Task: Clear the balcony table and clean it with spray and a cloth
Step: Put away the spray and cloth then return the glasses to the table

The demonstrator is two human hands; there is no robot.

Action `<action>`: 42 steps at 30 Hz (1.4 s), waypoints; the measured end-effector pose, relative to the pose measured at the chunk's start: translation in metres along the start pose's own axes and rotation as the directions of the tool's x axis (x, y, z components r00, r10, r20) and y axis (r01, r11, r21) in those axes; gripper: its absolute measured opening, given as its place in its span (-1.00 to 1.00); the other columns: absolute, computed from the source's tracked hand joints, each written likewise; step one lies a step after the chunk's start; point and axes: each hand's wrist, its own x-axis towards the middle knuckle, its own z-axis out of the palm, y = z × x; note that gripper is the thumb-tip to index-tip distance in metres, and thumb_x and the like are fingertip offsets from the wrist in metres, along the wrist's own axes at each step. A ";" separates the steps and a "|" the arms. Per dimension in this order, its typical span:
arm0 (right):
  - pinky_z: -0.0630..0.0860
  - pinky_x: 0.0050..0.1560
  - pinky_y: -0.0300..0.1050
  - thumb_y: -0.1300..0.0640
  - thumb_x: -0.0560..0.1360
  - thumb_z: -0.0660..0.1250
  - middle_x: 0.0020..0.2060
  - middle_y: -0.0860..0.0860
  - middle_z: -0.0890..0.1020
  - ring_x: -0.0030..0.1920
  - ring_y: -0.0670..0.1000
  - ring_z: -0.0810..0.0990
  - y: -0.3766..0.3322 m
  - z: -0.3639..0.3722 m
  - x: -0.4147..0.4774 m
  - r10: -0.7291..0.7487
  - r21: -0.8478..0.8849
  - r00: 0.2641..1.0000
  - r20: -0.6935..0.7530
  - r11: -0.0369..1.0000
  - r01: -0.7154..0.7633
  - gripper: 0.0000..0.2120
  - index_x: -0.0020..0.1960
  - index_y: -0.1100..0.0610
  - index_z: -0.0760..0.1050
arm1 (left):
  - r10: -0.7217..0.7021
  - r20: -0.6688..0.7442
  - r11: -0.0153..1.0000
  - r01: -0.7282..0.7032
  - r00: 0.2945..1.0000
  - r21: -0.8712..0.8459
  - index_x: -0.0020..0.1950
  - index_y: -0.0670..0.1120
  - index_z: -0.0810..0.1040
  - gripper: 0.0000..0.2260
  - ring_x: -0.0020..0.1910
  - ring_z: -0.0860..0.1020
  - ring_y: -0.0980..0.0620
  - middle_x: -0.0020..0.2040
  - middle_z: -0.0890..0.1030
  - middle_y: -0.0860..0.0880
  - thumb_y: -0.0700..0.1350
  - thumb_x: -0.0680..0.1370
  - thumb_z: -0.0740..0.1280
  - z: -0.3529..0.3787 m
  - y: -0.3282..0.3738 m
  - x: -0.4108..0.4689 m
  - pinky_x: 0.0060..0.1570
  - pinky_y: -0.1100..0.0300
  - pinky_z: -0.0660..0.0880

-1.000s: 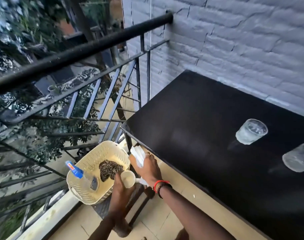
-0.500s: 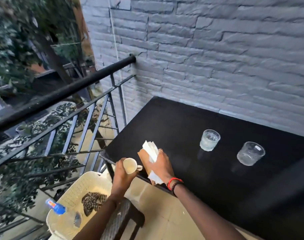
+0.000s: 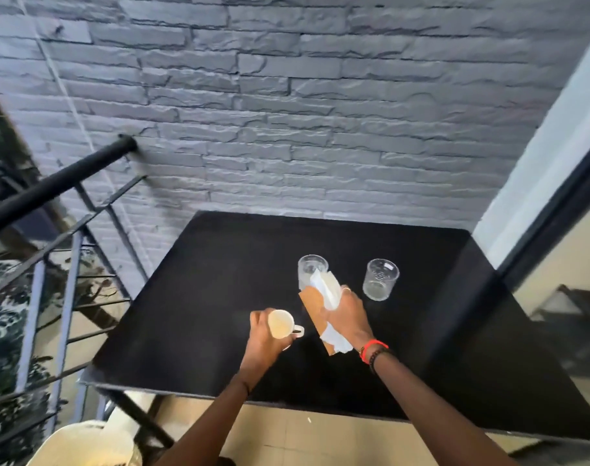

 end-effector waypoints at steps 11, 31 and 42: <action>0.42 -0.24 -0.14 0.14 0.33 0.42 -0.02 0.12 0.55 -0.10 0.08 0.54 0.090 -0.128 0.092 0.142 -0.045 0.966 -0.214 0.987 -0.155 -0.67 0.02 0.22 0.41 | 0.034 0.219 0.999 -0.042 0.975 0.033 0.26 -0.12 0.36 -0.41 0.10 0.39 0.06 0.18 0.24 0.04 -0.09 0.34 0.56 0.115 0.046 0.056 0.04 0.32 0.37; 0.49 0.05 0.06 0.19 0.35 0.46 0.09 0.27 0.53 0.09 0.25 0.53 0.207 -0.208 0.210 0.301 -0.029 0.891 -0.340 0.944 -0.330 -0.55 0.13 0.35 0.39 | 0.016 0.223 0.998 -0.028 0.975 0.050 0.27 -0.11 0.36 -0.35 0.07 0.42 0.06 0.15 0.32 -0.01 -0.08 0.29 0.59 0.188 0.034 0.089 0.08 0.21 0.46; 0.48 0.07 0.06 0.13 0.41 0.43 0.11 0.29 0.50 0.08 0.28 0.52 0.249 -0.195 0.224 0.388 -0.060 0.870 -0.304 0.904 -0.424 -0.55 0.15 0.38 0.39 | -0.005 0.185 0.998 -0.008 0.983 0.069 0.43 -0.12 0.23 -0.05 0.30 0.33 0.03 0.27 0.24 0.08 0.05 0.18 0.63 0.192 0.033 0.088 0.32 0.06 0.40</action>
